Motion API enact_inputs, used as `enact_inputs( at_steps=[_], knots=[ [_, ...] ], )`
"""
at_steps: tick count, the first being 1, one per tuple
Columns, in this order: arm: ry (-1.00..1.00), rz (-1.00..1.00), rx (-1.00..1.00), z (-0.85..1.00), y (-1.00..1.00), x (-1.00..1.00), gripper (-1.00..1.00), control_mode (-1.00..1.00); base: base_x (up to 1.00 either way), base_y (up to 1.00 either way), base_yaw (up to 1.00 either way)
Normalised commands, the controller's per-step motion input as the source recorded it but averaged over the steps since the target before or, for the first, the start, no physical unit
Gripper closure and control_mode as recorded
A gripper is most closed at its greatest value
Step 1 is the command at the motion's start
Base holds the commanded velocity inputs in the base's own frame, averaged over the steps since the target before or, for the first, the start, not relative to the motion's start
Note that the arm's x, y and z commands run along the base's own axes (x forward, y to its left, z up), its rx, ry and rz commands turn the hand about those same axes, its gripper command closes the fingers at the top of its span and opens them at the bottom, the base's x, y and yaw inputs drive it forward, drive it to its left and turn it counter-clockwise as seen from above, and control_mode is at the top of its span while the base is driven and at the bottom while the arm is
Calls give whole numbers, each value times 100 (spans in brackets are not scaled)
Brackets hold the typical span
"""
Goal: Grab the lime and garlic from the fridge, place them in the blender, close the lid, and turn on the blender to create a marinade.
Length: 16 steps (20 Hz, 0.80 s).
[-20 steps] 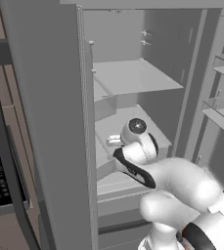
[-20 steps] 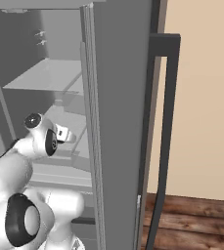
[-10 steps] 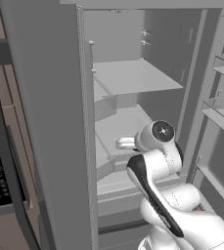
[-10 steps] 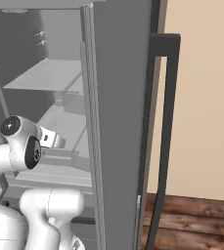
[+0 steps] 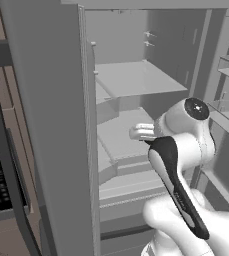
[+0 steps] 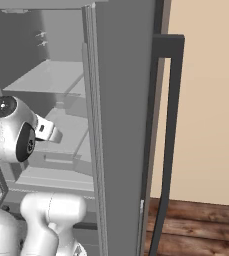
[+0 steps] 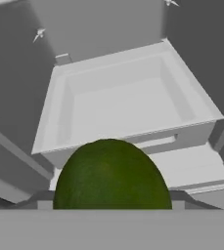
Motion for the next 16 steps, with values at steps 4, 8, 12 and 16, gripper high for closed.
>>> enact_inputs(
  at_steps=[4, 8, 12, 16],
  knots=[
    [2, 0, 0, 6, 0, -3, 100, -100, 0, 0, 0],
    [0, 0, 0, 0, 0, 0, 100, 100, -97, 3, -1],
    [0, 0, 0, 0, 0, 0, 100, 100, -100, 16, 5],
    [0, 0, 0, 0, 0, 0, 100, 100, -100, 40, 46]
  ],
)
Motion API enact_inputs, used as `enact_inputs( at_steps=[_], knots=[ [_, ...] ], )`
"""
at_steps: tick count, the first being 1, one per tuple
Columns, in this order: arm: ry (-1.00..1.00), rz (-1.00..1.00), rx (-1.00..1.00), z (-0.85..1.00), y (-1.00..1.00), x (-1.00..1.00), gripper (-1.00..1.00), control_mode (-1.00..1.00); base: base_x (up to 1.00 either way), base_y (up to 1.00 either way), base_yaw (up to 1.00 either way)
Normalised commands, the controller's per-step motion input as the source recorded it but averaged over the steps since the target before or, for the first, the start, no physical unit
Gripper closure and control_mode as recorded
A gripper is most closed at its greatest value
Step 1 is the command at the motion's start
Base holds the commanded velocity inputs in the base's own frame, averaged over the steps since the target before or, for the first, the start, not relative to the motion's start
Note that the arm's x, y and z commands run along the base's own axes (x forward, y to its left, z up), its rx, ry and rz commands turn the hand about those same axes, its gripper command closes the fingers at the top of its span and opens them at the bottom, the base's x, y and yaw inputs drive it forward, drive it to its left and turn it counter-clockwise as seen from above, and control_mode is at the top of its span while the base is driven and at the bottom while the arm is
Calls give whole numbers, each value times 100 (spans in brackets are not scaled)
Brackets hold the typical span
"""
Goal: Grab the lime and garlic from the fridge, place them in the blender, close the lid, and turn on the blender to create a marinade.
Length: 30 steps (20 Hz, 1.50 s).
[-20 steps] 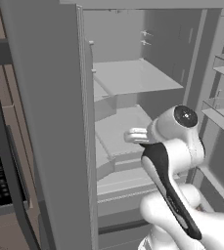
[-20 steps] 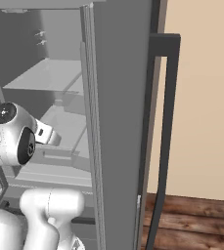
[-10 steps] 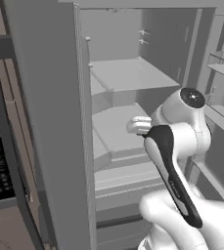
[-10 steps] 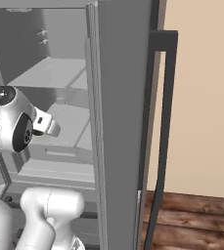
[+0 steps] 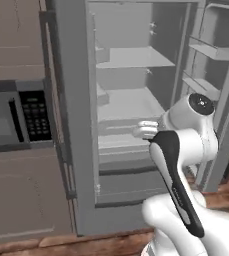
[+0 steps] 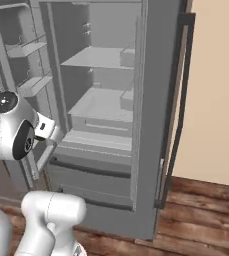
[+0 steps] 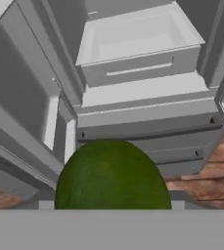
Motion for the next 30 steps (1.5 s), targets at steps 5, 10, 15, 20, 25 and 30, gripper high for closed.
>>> enact_inputs(
  at_steps=[5, 10, 15, 20, 25, 30],
  knots=[
    [0, 0, 0, 0, 0, 0, 100, 100, -56, 44, 88],
    [0, 0, 0, 0, 0, 0, 100, 100, -8, 26, 100],
    [0, 0, 0, 0, 0, 0, 100, 100, 0, 12, 100],
    [0, 0, 0, 0, 0, 0, 100, 100, 3, 12, 97],
    [0, 0, 0, 0, 0, 0, 100, 100, 65, 22, 74],
    [0, 0, 0, 0, 0, 0, 100, 100, 100, 20, 49]
  ],
)
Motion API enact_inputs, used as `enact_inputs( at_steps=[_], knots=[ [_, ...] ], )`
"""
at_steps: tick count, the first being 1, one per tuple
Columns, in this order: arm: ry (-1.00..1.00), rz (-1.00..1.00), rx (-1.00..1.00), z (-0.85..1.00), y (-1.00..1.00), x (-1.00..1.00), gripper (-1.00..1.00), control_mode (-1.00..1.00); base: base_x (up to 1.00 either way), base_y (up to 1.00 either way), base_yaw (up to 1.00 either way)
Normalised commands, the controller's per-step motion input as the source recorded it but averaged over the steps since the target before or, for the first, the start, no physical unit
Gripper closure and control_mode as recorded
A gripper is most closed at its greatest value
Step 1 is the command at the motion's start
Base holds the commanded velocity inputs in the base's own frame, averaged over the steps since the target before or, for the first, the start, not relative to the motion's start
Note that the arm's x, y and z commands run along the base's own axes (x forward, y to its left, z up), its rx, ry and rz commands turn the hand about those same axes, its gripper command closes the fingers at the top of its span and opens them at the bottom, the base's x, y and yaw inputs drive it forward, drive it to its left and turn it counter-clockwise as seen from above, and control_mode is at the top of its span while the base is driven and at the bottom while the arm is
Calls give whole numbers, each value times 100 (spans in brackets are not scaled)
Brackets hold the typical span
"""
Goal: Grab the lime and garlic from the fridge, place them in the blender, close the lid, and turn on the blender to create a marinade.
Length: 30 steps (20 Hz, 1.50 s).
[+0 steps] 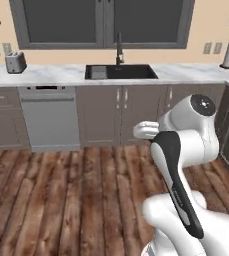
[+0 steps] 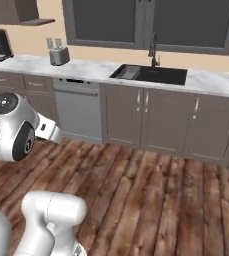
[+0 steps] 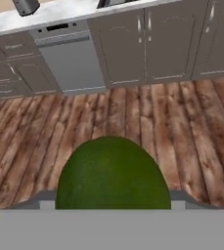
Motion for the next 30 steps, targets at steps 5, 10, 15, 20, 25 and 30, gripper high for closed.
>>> enact_inputs(
  at_steps=[5, 10, 15, 20, 25, 30],
  knots=[
    [0, 0, 0, 0, 0, 0, 100, 100, 100, 29, 35],
    [0, 0, 0, 0, 0, 0, 100, 100, 100, 36, 34],
    [0, 0, 0, 0, 0, 0, 100, 100, 100, 44, 46],
    [0, 0, 0, 0, 0, 0, 100, 100, 96, 31, 57],
    [0, 0, 0, 0, 0, 0, 100, 100, 76, 17, 66],
    [0, 0, 0, 0, 0, 0, 100, 100, 80, 13, 64]
  ],
)
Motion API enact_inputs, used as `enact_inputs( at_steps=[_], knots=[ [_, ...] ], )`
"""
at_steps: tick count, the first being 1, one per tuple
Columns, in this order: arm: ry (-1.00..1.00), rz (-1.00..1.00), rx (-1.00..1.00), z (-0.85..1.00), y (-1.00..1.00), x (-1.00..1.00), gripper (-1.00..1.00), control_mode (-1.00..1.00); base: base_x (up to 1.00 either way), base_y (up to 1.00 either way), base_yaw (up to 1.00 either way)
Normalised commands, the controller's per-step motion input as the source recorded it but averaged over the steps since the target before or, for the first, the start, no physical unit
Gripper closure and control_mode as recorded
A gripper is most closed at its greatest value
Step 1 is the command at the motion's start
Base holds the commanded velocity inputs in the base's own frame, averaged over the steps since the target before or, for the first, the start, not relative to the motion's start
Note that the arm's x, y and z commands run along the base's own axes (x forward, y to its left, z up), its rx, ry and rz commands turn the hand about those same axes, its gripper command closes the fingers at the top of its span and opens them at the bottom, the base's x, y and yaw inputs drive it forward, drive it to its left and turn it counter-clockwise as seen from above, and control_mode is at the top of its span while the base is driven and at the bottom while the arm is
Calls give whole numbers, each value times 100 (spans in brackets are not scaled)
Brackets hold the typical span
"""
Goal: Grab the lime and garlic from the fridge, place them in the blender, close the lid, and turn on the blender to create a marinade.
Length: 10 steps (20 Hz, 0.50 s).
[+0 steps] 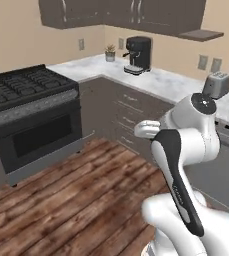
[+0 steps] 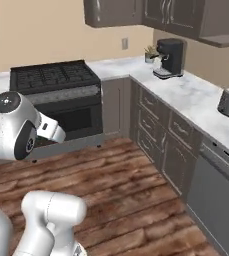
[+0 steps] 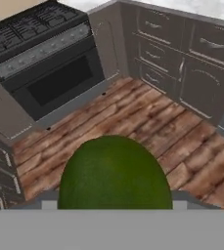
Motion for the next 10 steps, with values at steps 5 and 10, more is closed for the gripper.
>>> enact_inputs(
  at_steps=[5, 10],
  knots=[
    [0, 0, 0, 0, 0, 0, 100, 100, 82, 5, 63],
    [0, 0, 0, 0, 0, 0, 100, 100, 96, -5, 59]
  ],
)
